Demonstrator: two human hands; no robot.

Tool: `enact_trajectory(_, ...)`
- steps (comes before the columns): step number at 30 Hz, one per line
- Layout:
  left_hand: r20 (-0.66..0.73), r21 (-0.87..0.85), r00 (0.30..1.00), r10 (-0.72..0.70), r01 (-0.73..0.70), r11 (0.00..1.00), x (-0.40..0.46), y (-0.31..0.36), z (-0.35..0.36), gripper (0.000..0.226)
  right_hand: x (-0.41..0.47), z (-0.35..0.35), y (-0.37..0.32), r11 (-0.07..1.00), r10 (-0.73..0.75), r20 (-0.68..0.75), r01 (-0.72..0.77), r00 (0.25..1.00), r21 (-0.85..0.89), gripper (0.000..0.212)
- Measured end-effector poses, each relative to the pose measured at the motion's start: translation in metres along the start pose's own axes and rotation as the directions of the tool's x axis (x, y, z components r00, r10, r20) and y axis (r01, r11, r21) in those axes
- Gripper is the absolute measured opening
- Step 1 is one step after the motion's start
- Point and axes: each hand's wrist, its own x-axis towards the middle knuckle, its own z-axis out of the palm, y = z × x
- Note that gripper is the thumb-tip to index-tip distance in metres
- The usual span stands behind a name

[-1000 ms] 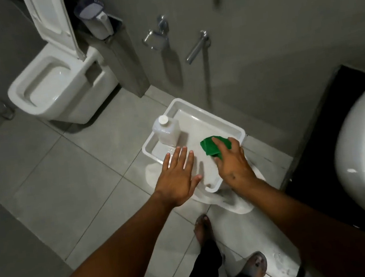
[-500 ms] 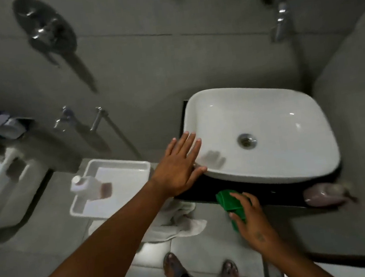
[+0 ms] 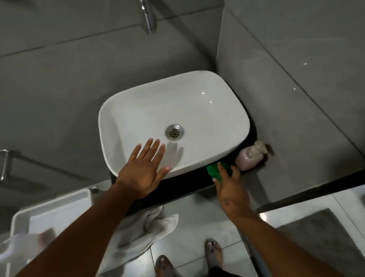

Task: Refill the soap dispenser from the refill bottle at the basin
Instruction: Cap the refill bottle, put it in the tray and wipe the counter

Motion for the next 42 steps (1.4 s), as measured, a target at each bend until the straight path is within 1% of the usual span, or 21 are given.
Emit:
enact_trajectory(2, 0.000, -0.005, 1.000, 0.006, -0.006, 1.000, 0.000, 0.000, 0.002, 0.081, 0.007, 0.004, -0.003, 0.996, 0.014, -0.035, -0.017, 0.999, -0.083, 0.049)
enact_trajectory(5, -0.008, -0.032, 0.999, 0.036, -0.036, 0.999, 0.001, -0.005, 0.004, 0.082, 0.008, 0.014, -0.016, 0.988, 0.011, -0.081, -0.023, 0.997, -0.150, 0.043)
enact_trajectory(9, 0.012, -0.055, 0.993, 0.121, -0.120, 0.991, 0.001, -0.016, 0.002, 0.082, -0.013, 0.023, -0.007, 0.931, -0.148, 0.052, 0.157, 0.988, -0.330, 0.047)
enact_trajectory(10, 0.010, -0.040, 0.992, 0.129, -0.128, 0.991, -0.001, -0.022, 0.001, 0.082, -0.015, 0.020, 0.000, 0.925, -0.150, 0.053, 0.159, 0.987, -0.346, 0.048)
enact_trajectory(13, 0.024, 0.009, 0.989, 0.147, -0.147, 0.989, -0.011, -0.046, -0.005, 0.081, -0.003, 0.014, 0.003, 0.950, -0.071, -0.066, 0.047, 0.995, -0.308, 0.046)
enact_trajectory(15, 0.025, 0.040, 0.985, 0.172, -0.173, 0.984, -0.016, -0.061, -0.008, 0.080, 0.003, 0.020, -0.014, 0.959, -0.040, -0.115, 0.006, 0.992, -0.283, 0.043)
enact_trajectory(18, 0.061, 0.046, 0.973, 0.223, -0.226, 0.973, -0.016, -0.074, -0.015, 0.080, -0.011, 0.040, -0.035, 0.937, -0.140, -0.019, 0.126, 0.990, -0.327, 0.045)
enact_trajectory(20, 0.070, 0.057, 0.967, 0.244, -0.248, 0.967, -0.016, -0.083, -0.016, 0.081, -0.024, 0.042, -0.027, 0.907, -0.195, 0.047, 0.199, 0.980, -0.371, 0.046)
enact_trajectory(21, 0.072, 0.054, 0.968, 0.241, -0.245, 0.968, -0.017, -0.088, -0.017, 0.082, -0.025, 0.039, -0.022, 0.906, -0.191, 0.042, 0.193, 0.981, -0.376, 0.046)
enact_trajectory(23, 0.071, 0.042, 0.975, 0.213, -0.216, 0.975, -0.021, -0.099, -0.018, 0.086, -0.024, 0.035, -0.020, 0.923, -0.126, -0.044, 0.101, 0.991, -0.373, 0.045)
enact_trajectory(24, 0.066, 0.035, 0.976, 0.206, -0.209, 0.977, -0.024, -0.104, -0.018, 0.086, -0.026, 0.038, -0.026, 0.931, -0.093, -0.072, 0.061, 0.993, -0.360, 0.044)
enact_trajectory(25, 0.062, 0.026, 0.975, 0.214, -0.216, 0.976, -0.026, -0.108, -0.018, 0.085, -0.029, 0.044, -0.038, 0.938, -0.090, -0.069, 0.061, 0.994, -0.341, 0.044)
enact_trajectory(27, 0.057, 0.011, 0.967, 0.248, -0.249, 0.968, -0.026, -0.114, -0.018, 0.082, -0.040, 0.063, -0.067, 0.917, -0.199, -0.001, 0.186, 0.980, -0.353, 0.044)
enact_trajectory(29, 0.043, 0.000, 0.962, 0.271, -0.271, 0.963, -0.023, -0.119, -0.017, 0.083, -0.053, 0.075, -0.083, 0.867, -0.317, 0.070, 0.319, 0.946, -0.382, 0.044)
enact_trajectory(31, 0.017, -0.019, 0.965, 0.260, -0.260, 0.965, -0.022, -0.127, -0.017, 0.082, -0.053, 0.077, -0.085, 0.870, -0.303, 0.061, 0.302, 0.951, -0.389, 0.043)
enact_trajectory(33, 0.000, -0.045, 0.968, 0.251, -0.251, 0.967, -0.023, -0.133, -0.015, 0.083, -0.058, 0.084, -0.091, 0.908, -0.222, -0.002, 0.206, 0.975, -0.365, 0.042)
enact_trajectory(34, -0.011, -0.049, 0.967, 0.253, -0.253, 0.966, -0.022, -0.135, -0.012, 0.083, -0.062, 0.092, -0.102, 0.917, -0.210, -0.012, 0.192, 0.978, -0.351, 0.042)
enact_trajectory(35, -0.025, -0.050, 0.963, 0.267, -0.268, 0.962, -0.021, -0.136, -0.009, 0.083, -0.064, 0.103, -0.119, 0.912, -0.233, 0.002, 0.219, 0.972, -0.345, 0.042)
enact_trajectory(37, -0.050, -0.059, 0.957, 0.286, -0.288, 0.956, -0.019, -0.138, -0.006, 0.083, -0.071, 0.129, -0.156, 0.884, -0.322, 0.074, 0.328, 0.944, -0.333, 0.043)
enact_trajectory(39, -0.047, -0.065, 0.957, 0.286, -0.289, 0.955, -0.019, -0.140, -0.007, 0.083, -0.078, 0.148, -0.179, 0.830, -0.419, 0.153, 0.446, 0.895, -0.334, 0.045)
enact_trajectory(42, -0.056, -0.066, 0.959, 0.279, -0.283, 0.957, -0.019, -0.146, -0.007, 0.085, -0.080, 0.146, -0.165, 0.729, -0.529, 0.235, 0.578, 0.816, -0.367, 0.045)
